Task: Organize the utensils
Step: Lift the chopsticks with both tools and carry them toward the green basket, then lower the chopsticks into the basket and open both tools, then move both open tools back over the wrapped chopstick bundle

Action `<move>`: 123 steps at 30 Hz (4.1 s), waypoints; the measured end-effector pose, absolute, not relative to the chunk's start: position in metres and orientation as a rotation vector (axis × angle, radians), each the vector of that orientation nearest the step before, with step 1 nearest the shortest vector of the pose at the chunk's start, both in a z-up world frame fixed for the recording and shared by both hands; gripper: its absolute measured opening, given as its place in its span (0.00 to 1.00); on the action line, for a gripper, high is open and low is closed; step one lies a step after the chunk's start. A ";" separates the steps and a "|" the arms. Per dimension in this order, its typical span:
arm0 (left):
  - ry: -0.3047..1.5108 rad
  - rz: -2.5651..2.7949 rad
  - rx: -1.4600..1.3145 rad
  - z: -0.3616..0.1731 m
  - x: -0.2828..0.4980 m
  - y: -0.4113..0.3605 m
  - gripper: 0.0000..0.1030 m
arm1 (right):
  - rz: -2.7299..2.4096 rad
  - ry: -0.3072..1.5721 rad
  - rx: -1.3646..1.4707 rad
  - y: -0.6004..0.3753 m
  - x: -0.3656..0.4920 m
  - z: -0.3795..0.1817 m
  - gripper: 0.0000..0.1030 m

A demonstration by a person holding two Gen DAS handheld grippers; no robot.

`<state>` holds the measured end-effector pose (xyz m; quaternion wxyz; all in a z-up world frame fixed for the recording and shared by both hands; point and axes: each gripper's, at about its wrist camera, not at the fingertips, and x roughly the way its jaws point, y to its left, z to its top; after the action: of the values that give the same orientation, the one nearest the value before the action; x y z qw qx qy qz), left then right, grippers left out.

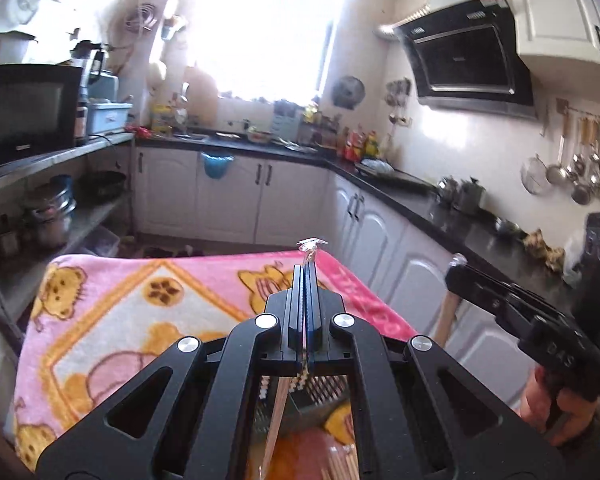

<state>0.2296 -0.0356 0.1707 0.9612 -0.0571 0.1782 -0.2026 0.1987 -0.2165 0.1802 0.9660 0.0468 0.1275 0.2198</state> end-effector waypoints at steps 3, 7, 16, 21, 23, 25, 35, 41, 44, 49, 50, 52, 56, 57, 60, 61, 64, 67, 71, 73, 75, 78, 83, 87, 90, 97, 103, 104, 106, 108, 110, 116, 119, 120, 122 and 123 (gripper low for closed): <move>0.337 -0.377 -0.132 0.179 0.239 -0.030 0.00 | 0.428 0.231 0.082 -0.212 0.204 0.190 0.06; 0.312 -0.343 -0.160 0.188 0.251 -0.022 0.00 | 0.416 0.196 0.074 -0.207 0.213 0.200 0.06; 0.225 -0.261 -0.228 0.189 0.271 -0.007 0.00 | 0.410 0.130 0.084 -0.199 0.228 0.211 0.06; 0.197 -0.272 -0.255 0.172 0.275 -0.005 0.00 | 0.394 0.078 0.061 -0.194 0.233 0.208 0.06; 0.192 -0.288 -0.270 0.163 0.276 -0.003 0.00 | 0.392 0.063 0.050 -0.191 0.236 0.201 0.06; 0.188 -0.300 -0.275 0.154 0.276 -0.003 0.00 | 0.390 0.061 0.039 -0.190 0.239 0.194 0.06; 0.175 -0.328 -0.267 0.121 0.269 0.005 0.00 | 0.358 0.091 0.032 -0.181 0.255 0.153 0.06; 0.205 -0.341 -0.286 0.105 0.267 0.008 0.00 | 0.341 0.137 0.080 -0.185 0.262 0.133 0.08; 0.226 -0.345 -0.290 0.100 0.264 0.009 0.00 | 0.317 0.176 0.104 -0.190 0.261 0.124 0.18; 0.254 -0.332 -0.290 0.094 0.260 0.008 0.00 | 0.277 0.210 0.127 -0.200 0.252 0.112 0.23; 0.260 -0.332 -0.292 0.093 0.259 0.009 0.00 | 0.262 0.219 0.136 -0.204 0.249 0.109 0.24; 0.266 -0.325 -0.288 0.091 0.257 0.009 0.00 | 0.249 0.239 0.148 -0.210 0.243 0.104 0.29; 0.279 -0.311 -0.269 0.088 0.253 0.010 0.00 | 0.222 0.296 0.151 -0.217 0.234 0.091 0.38; 0.286 -0.305 -0.264 0.087 0.251 0.010 0.00 | 0.213 0.310 0.150 -0.220 0.231 0.087 0.39; 0.311 -0.274 -0.252 0.083 0.246 0.010 0.18 | 0.201 0.350 0.148 -0.224 0.228 0.079 0.40; 0.318 -0.255 -0.249 0.082 0.244 0.012 0.28 | 0.198 0.359 0.150 -0.225 0.226 0.077 0.44; 0.340 -0.241 -0.260 0.078 0.238 0.017 0.34 | 0.196 0.373 0.169 -0.228 0.221 0.073 0.49; 0.354 -0.230 -0.267 0.078 0.231 0.022 0.46 | 0.195 0.389 0.171 -0.229 0.216 0.070 0.53; 0.373 -0.215 -0.273 0.077 0.222 0.025 0.61 | 0.201 0.400 0.164 -0.231 0.209 0.069 0.55; 0.371 -0.205 -0.271 0.077 0.217 0.024 0.68 | 0.204 0.401 0.163 -0.232 0.207 0.070 0.57; 0.372 -0.199 -0.272 0.077 0.212 0.025 0.73 | 0.205 0.400 0.159 -0.232 0.203 0.070 0.58; 0.374 -0.196 -0.288 0.077 0.203 0.028 0.80 | 0.207 0.401 0.152 -0.232 0.199 0.071 0.59; 0.365 -0.189 -0.299 0.077 0.190 0.032 0.90 | 0.217 0.401 0.140 -0.230 0.189 0.072 0.60; 0.377 -0.177 -0.310 0.075 0.180 0.035 0.90 | 0.231 0.406 0.130 -0.227 0.181 0.070 0.60; 0.389 -0.167 -0.311 0.072 0.174 0.037 0.90 | 0.247 0.420 0.119 -0.224 0.177 0.068 0.60; 0.428 -0.147 -0.303 0.061 0.160 0.042 0.90 | 0.282 0.461 0.105 -0.214 0.168 0.058 0.60; 0.454 -0.118 -0.319 0.052 0.151 0.054 0.90 | 0.309 0.479 0.088 -0.205 0.161 0.052 0.60; 0.460 -0.112 -0.322 0.050 0.150 0.056 0.90 | 0.313 0.482 0.084 -0.203 0.159 0.051 0.60; 0.468 -0.099 -0.326 0.047 0.147 0.061 0.90 | 0.325 0.488 0.077 -0.200 0.157 0.049 0.60; 0.480 -0.094 -0.329 0.044 0.145 0.063 0.90 | 0.336 0.493 0.073 -0.197 0.155 0.047 0.60; 0.490 -0.090 -0.338 0.040 0.143 0.066 0.90 | 0.345 0.501 0.066 -0.195 0.153 0.045 0.60; 0.535 -0.078 -0.343 0.026 0.138 0.071 0.90 | 0.372 0.529 0.046 -0.187 0.147 0.036 0.60; 0.562 -0.086 -0.333 0.021 0.136 0.070 0.90 | 0.384 0.544 0.037 -0.183 0.144 0.032 0.60; 0.570 -0.091 -0.329 0.019 0.135 0.069 0.90 | 0.388 0.550 0.031 -0.182 0.143 0.030 0.60; 0.586 -0.095 -0.322 0.014 0.132 0.068 0.90 | 0.397 0.561 0.020 -0.180 0.141 0.027 0.60; 0.594 -0.097 -0.320 0.012 0.131 0.068 0.90 | 0.400 0.566 0.017 -0.179 0.141 0.026 0.60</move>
<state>0.1309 0.0679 0.0124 0.9425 -0.1571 0.2910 -0.0476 0.1410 -0.1789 0.0258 0.9405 0.0082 0.2772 0.1962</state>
